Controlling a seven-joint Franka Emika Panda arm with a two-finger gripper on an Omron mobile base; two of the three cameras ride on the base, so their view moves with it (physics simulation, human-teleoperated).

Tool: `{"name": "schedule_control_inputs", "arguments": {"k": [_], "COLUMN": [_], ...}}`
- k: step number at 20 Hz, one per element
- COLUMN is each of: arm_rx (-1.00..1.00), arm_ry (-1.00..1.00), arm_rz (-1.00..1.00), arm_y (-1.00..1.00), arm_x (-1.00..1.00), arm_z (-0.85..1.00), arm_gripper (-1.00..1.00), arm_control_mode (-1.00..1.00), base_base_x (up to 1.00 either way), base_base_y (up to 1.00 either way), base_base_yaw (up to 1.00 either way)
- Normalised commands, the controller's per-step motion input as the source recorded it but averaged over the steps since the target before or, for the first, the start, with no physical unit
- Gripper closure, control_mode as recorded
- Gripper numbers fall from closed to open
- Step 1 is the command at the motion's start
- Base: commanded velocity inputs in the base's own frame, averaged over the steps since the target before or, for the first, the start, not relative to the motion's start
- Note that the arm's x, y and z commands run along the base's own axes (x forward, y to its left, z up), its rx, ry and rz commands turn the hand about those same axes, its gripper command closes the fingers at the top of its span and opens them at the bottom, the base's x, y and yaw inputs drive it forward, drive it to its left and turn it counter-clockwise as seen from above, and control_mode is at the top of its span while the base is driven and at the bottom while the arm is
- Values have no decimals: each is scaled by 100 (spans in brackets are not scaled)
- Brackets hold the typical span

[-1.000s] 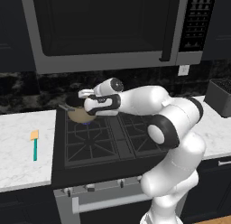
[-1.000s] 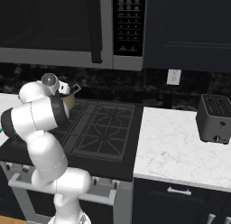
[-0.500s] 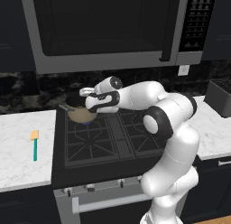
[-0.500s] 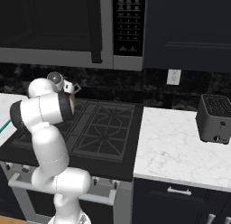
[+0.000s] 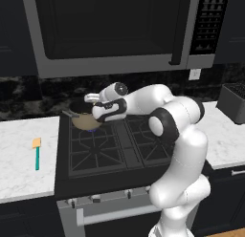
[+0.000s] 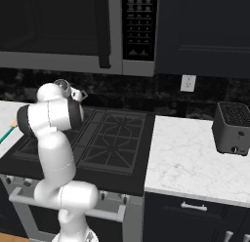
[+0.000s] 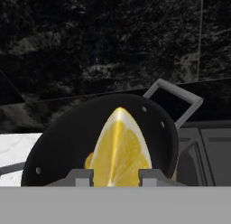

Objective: Put the squash and lemon wedge in the pot. Retrieve the spatula and lightly stir the vegetables in the pot.

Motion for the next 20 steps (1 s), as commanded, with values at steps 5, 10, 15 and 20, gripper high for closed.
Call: {"name": "schedule_control_inputs", "arguments": {"k": [5,10,15,20], "arm_rx": [-2,-1,-2,-1], "arm_ry": [1,3,5,4], "arm_rz": [-6,-7,-7,-5], "arm_y": [22,24,26,20], "arm_x": [18,13,19,9], "arm_z": [-3,-4,-11,-17], "arm_gripper": [100,100,100,100], "arm_control_mode": [-100,-100,-100,-100], "base_base_x": [0,0,0,0], "base_base_y": [0,0,0,0], "base_base_yaw": [0,0,0,0]}}
